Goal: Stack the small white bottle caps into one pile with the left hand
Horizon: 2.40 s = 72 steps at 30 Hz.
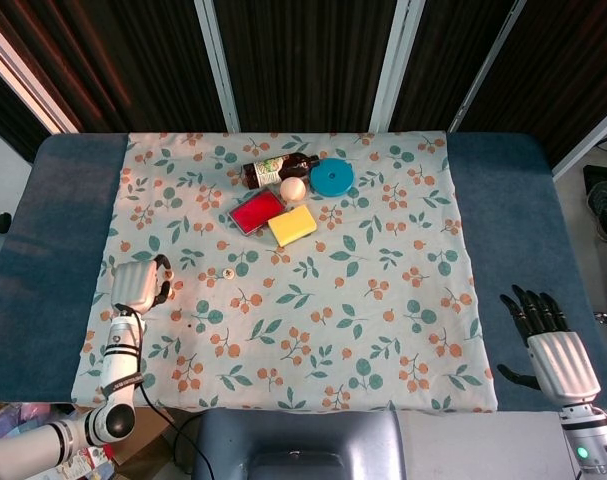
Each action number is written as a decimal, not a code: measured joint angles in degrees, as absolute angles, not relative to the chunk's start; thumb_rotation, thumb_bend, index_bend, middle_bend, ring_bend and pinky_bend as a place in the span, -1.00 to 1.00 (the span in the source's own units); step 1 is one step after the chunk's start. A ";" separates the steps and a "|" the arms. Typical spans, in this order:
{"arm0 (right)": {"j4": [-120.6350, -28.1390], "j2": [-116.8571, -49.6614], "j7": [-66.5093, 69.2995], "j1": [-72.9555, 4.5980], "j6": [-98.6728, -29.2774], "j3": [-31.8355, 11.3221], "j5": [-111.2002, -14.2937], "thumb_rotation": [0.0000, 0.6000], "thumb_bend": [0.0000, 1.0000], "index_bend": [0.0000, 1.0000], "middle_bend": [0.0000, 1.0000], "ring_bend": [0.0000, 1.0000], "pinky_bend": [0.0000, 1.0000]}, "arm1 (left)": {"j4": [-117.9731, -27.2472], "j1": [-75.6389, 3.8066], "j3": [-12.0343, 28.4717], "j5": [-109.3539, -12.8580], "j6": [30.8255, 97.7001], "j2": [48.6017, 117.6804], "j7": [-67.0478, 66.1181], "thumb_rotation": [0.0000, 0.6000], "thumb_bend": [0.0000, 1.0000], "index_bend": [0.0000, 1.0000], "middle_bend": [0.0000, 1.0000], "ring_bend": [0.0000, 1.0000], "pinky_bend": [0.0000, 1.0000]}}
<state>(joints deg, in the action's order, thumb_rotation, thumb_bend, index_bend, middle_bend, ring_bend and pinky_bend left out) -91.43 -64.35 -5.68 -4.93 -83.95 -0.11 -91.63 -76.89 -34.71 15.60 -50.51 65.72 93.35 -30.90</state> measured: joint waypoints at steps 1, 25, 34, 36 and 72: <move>-91.45 -64.38 -5.73 -4.93 -83.95 -0.07 -91.69 1.00 -0.90 -1.00 -1.00 -1.00 -1.00 | -76.89 -34.64 15.29 -50.47 65.54 93.32 -30.97 1.00 -0.11 -0.04 1.00 1.00 1.00; -91.48 -64.30 -5.50 -4.84 -84.04 -0.09 -91.57 1.00 -0.90 -1.00 -1.00 -1.00 -1.00 | -73.25 -35.15 13.94 -49.76 63.13 94.42 -30.26 1.00 -0.10 -0.04 1.00 1.00 1.00; -91.45 -64.26 -5.46 -4.90 -83.86 0.02 -91.67 1.00 -0.91 -1.00 -1.00 -1.00 -1.00 | -73.06 -34.93 13.64 -49.63 62.96 94.09 -30.01 1.00 -0.10 -0.05 1.00 1.00 1.00; -91.50 -64.23 -5.41 -4.92 -83.80 0.07 -91.73 1.00 -0.90 -1.00 -1.00 -1.00 -1.00 | -73.00 -34.88 13.49 -49.70 62.84 94.04 -29.90 1.00 -0.11 -0.05 1.00 1.00 1.00; -91.66 -64.18 -5.43 -4.86 -83.83 0.19 -91.88 1.00 -0.90 -1.00 -1.00 -1.00 -1.00 | -74.80 -34.41 13.40 -54.05 64.21 93.98 -24.59 1.00 -0.11 -0.26 1.00 1.00 1.00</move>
<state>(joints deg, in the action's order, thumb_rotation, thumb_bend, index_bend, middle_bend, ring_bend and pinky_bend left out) -91.66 -64.18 -5.43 -4.86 -83.83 0.19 -91.88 -74.80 -34.41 13.40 -54.05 64.21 93.98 -24.59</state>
